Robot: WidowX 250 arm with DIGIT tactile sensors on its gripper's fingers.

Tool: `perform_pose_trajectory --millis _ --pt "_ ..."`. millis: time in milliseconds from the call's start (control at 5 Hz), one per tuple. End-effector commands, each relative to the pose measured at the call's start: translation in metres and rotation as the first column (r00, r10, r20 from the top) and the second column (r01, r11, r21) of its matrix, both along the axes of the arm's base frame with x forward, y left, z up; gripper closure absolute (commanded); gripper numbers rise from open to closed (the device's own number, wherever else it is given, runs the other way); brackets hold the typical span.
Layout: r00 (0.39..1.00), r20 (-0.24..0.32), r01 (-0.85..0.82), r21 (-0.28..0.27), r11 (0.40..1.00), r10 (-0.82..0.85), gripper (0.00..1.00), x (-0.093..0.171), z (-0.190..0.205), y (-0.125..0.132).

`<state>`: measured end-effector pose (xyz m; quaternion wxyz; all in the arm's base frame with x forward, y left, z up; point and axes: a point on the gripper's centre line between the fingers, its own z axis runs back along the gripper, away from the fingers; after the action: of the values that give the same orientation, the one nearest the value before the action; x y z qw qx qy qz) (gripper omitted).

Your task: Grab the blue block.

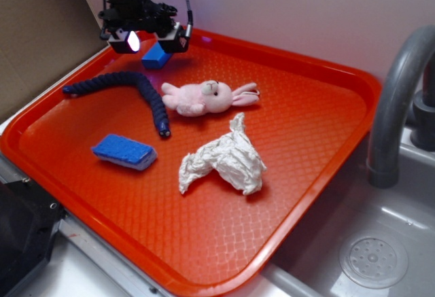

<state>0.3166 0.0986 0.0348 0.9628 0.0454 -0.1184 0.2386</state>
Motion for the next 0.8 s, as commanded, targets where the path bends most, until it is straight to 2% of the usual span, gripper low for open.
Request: perform_pose_trajectory --millis 0,200,400,600 --pt "1.0 -0.008 0.013 -0.008 1.0 -0.013 0.0 0.015 -0.006 0.02" --pt "0.999 -0.025 0.036 0.0 0.999 -0.036 0.0 0.016 -0.011 0.013" --pt "0.999 -0.027 0.047 0.004 0.999 -0.047 1.0 0.013 -0.01 0.01" --pt "0.998 -0.048 0.03 0.02 0.999 -0.029 1.0 0.004 -0.004 0.003"
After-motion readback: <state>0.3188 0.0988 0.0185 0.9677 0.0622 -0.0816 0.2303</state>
